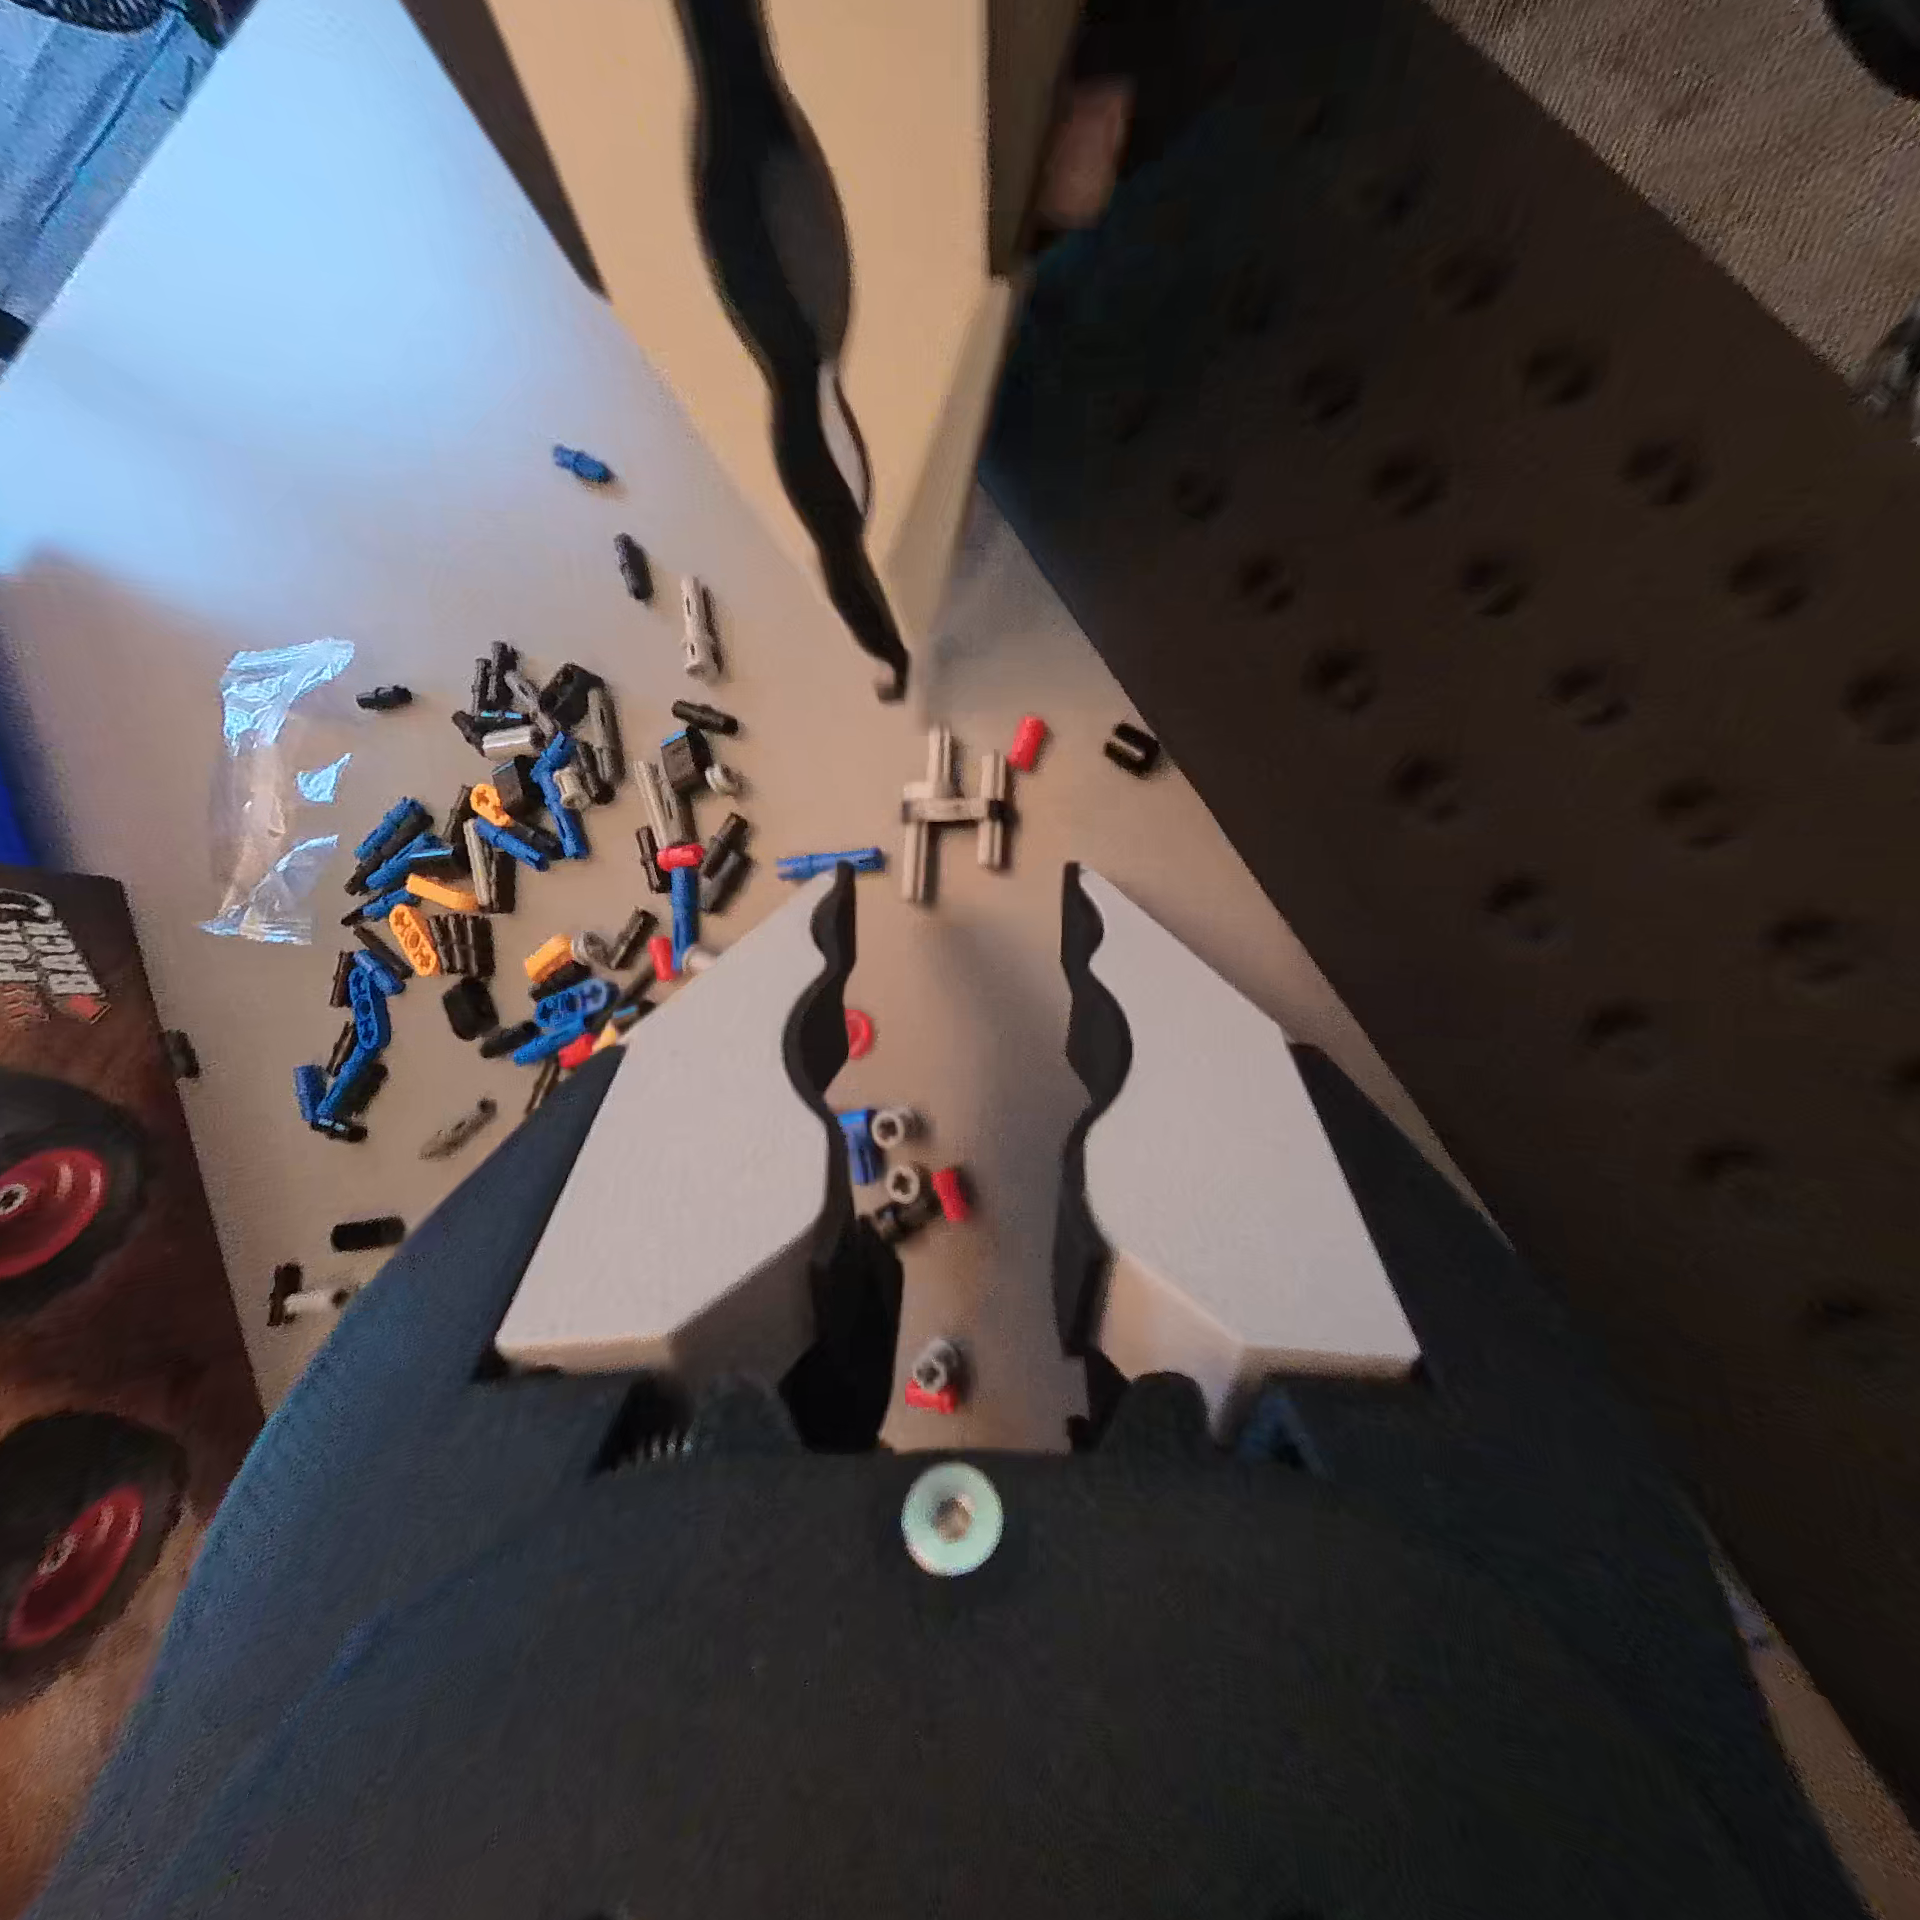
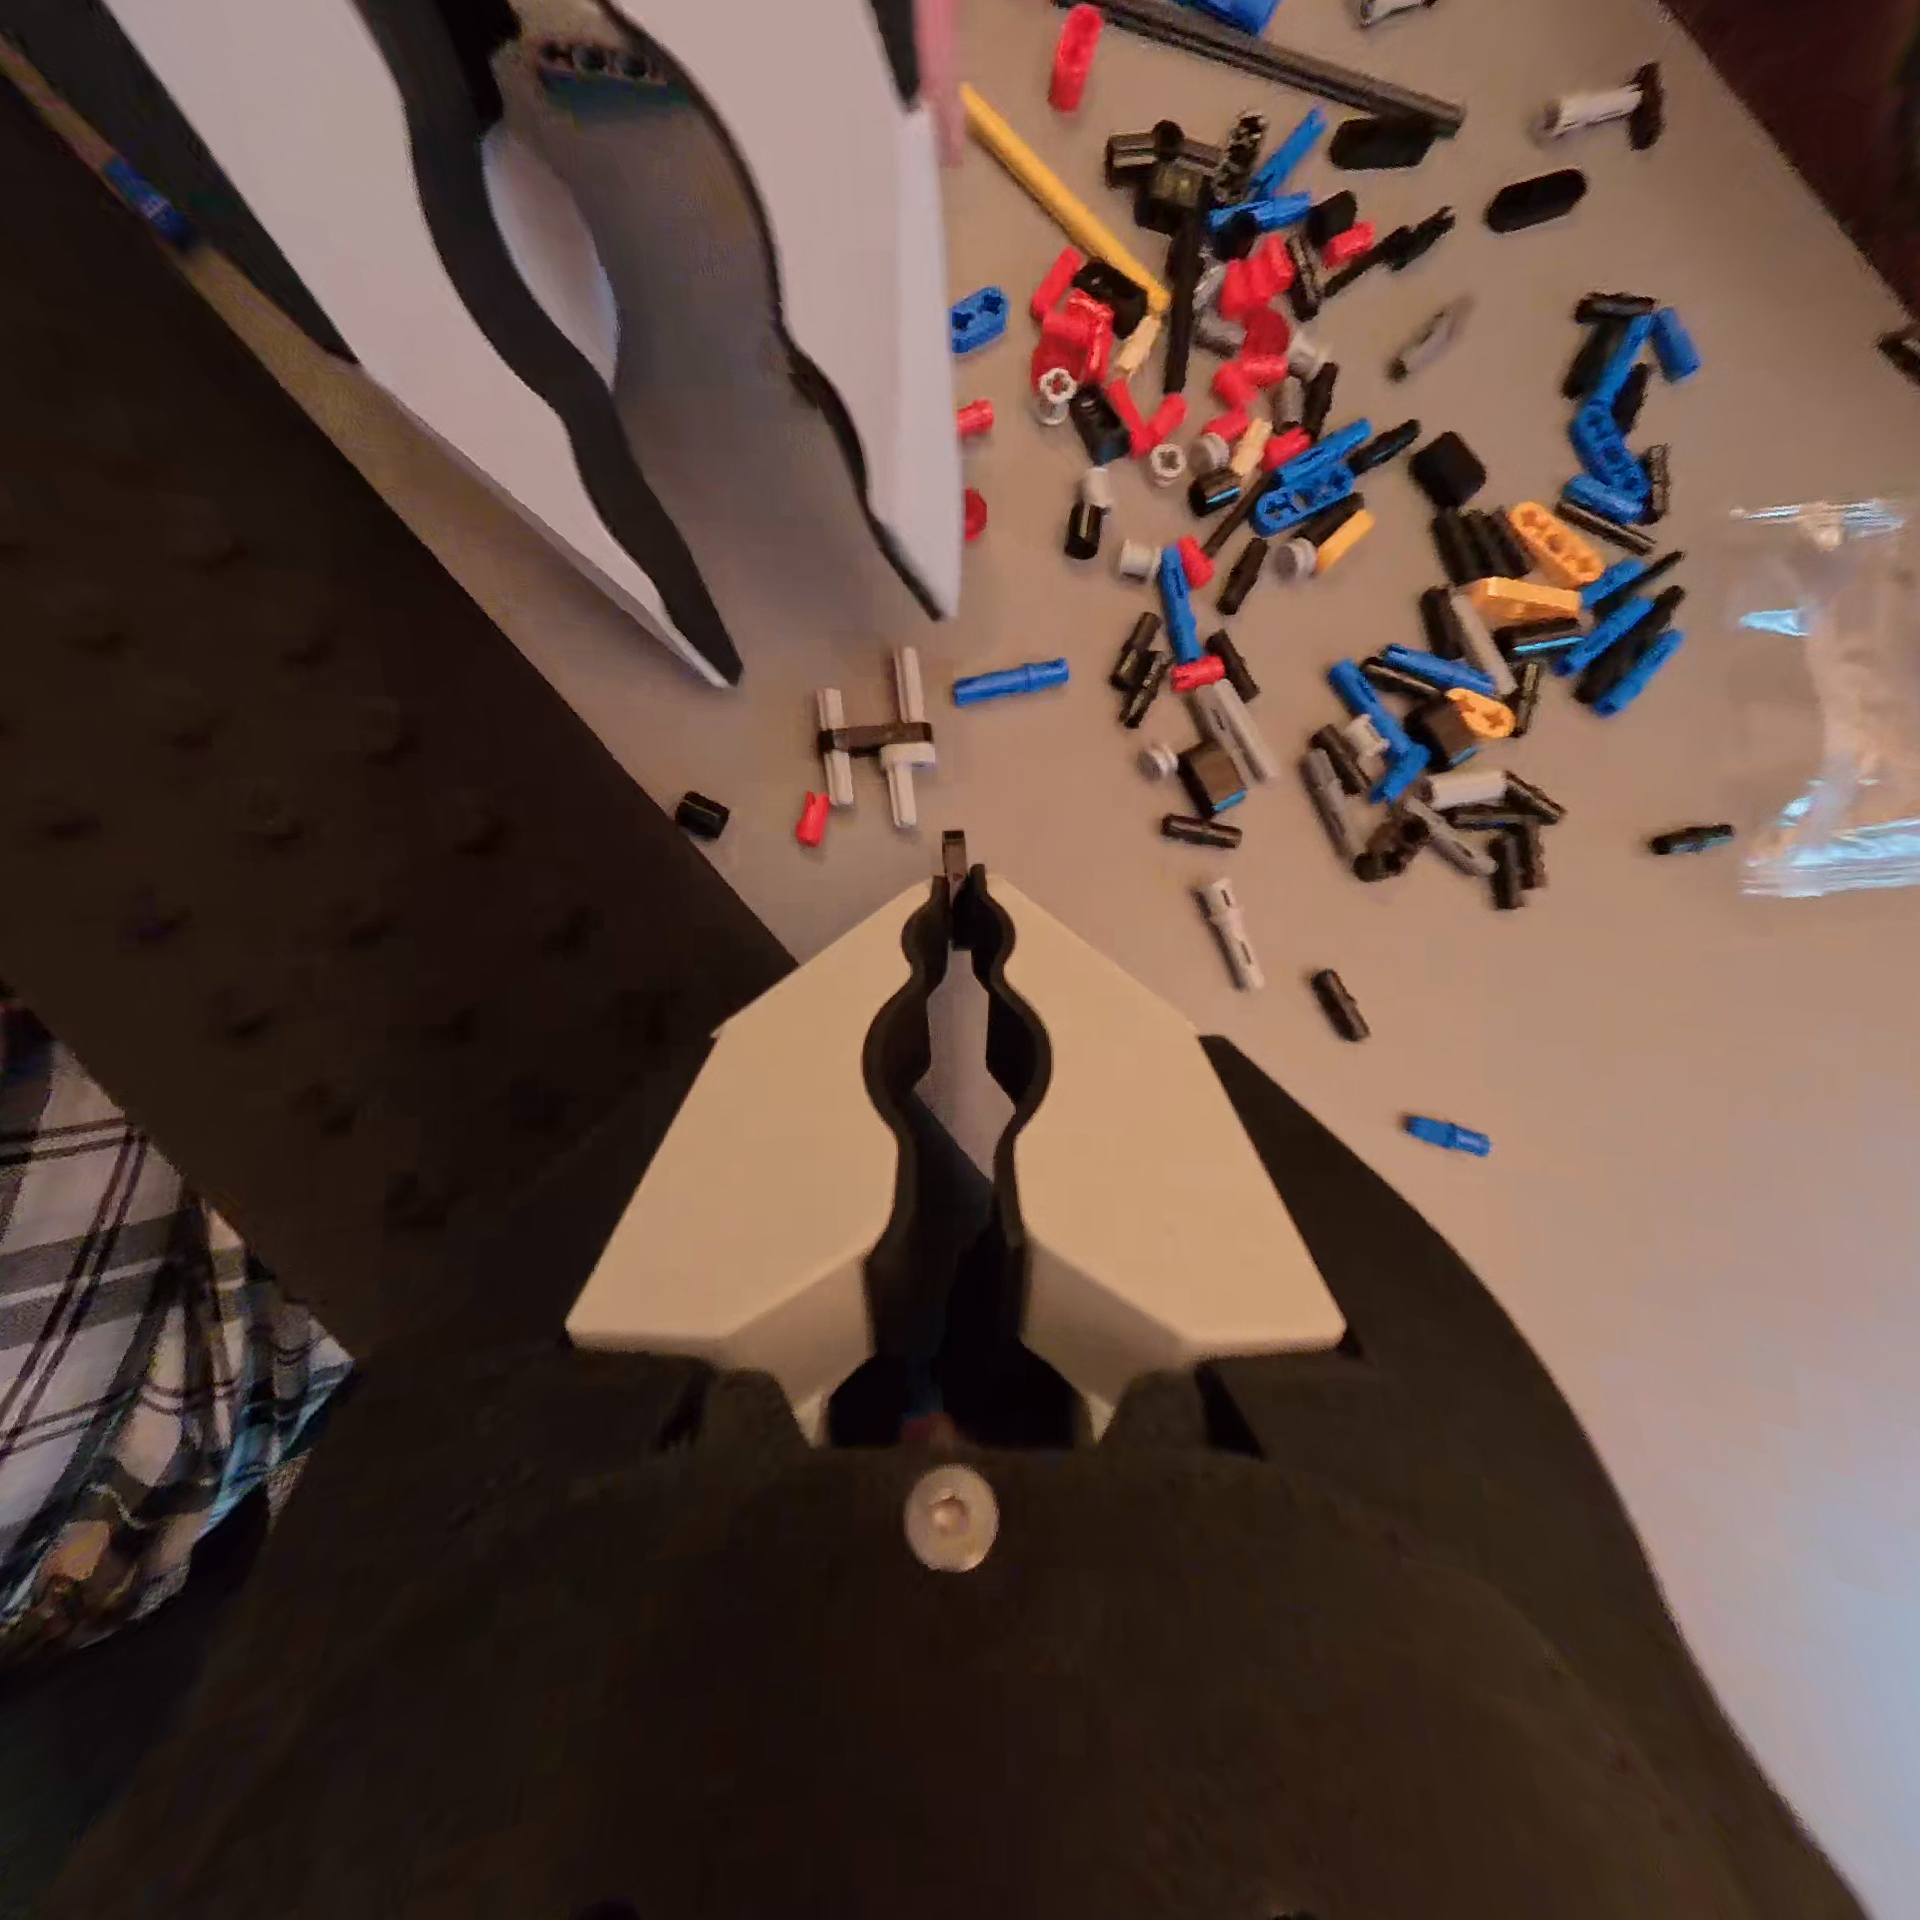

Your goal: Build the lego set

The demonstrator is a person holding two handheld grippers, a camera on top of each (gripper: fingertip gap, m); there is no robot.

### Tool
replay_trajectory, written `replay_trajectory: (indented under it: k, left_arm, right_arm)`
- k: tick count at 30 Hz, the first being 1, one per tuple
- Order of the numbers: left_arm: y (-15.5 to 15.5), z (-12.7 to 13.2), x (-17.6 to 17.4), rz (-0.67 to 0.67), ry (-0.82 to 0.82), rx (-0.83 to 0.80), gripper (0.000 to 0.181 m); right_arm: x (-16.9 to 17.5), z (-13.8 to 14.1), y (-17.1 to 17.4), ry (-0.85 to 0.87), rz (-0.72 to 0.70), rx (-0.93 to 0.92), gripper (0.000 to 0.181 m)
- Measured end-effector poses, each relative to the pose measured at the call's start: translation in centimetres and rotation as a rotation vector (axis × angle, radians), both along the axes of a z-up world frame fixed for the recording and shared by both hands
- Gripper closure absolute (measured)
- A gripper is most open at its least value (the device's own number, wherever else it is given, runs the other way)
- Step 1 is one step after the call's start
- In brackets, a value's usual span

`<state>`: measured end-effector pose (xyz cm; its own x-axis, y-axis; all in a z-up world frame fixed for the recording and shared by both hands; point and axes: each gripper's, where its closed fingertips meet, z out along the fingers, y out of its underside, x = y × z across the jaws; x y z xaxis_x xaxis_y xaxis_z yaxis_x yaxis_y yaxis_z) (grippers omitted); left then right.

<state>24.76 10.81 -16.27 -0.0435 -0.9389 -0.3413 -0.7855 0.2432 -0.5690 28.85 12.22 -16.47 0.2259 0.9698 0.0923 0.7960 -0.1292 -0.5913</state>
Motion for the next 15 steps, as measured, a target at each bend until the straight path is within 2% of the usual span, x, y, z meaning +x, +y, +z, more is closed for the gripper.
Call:
replay_trajectory:
  k: [4,6,8,11,15]
  left_arm:
    - [0.3,-0.5,0.7,0.0,0.002,-0.038,0.145]
    - [0.1,-0.8,0.5,0.009,0.003,-0.043,0.15]
    - [-0.1,-1.0,0.0,0.038,-0.004,-0.069,0.163]
    - [-0.5,-1.0,-0.7,0.085,-0.032,-0.081,0.164]
    - [-0.6,-1.0,-3.2,0.216,0.0,-0.054,0.164]
  right_arm:
    - [-1.6,-0.7,-0.3,0.0,0.037,-0.009,0.179]
    - [-2.4,-0.6,-0.6,0.014,0.059,-0.011,0.179]
    - [-3.0,-0.5,-0.5,0.026,0.069,-0.007,0.179]
    - [-3.4,-0.5,-0.4,0.04,0.08,-0.008,0.179]
    - [-3.5,-0.4,-0.3,0.047,0.086,-0.002,0.179]
